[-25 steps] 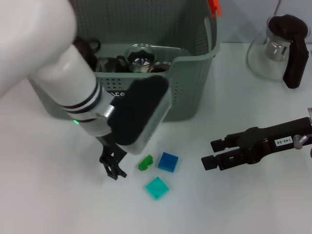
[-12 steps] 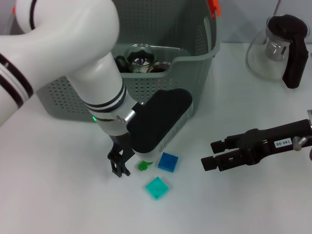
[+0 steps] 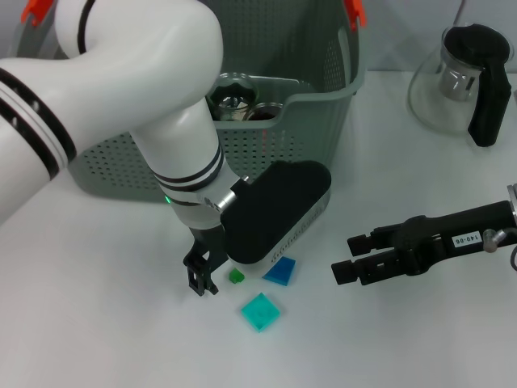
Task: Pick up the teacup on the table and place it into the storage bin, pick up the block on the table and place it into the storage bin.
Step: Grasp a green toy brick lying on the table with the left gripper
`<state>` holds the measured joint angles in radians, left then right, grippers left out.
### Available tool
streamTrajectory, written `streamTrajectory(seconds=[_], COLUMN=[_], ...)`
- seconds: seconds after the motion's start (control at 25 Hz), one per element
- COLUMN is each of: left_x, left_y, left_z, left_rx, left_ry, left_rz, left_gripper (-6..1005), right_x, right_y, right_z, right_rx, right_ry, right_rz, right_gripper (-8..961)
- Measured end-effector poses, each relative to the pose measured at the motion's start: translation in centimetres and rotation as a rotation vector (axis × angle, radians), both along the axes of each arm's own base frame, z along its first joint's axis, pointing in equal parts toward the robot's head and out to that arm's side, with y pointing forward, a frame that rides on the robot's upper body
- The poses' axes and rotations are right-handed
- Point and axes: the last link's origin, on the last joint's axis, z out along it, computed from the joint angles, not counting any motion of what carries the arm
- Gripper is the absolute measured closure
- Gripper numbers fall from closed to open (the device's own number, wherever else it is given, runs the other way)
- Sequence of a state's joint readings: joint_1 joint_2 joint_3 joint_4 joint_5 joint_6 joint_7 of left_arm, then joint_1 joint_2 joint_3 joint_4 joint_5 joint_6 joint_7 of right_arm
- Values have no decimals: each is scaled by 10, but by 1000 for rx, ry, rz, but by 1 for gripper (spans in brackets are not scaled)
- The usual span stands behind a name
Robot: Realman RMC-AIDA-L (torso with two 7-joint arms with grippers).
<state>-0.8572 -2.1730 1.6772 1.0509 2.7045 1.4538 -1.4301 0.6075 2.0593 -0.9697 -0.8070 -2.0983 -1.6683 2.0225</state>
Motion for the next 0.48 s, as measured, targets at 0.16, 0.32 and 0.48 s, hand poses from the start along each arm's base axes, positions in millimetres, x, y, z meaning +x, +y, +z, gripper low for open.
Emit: streamTrajectory(seconds=[0.16,0.32,0.48], left_x=[-2,-3,-3], left_y=[1,3,4], left_z=[-3,-6,-7], left_rx=[-5,2,8], left_ry=[8,4,0], left_rz=[4,1,-3], left_gripper=[88,90,152], right_x=[0,0,1], right_y=[1,1,1], right_z=[0,0,0], right_rx=[7,8,10], right_ry=[-2,-3,-3], right_rz=[-1,1,1], right_gripper=[38,38,38])
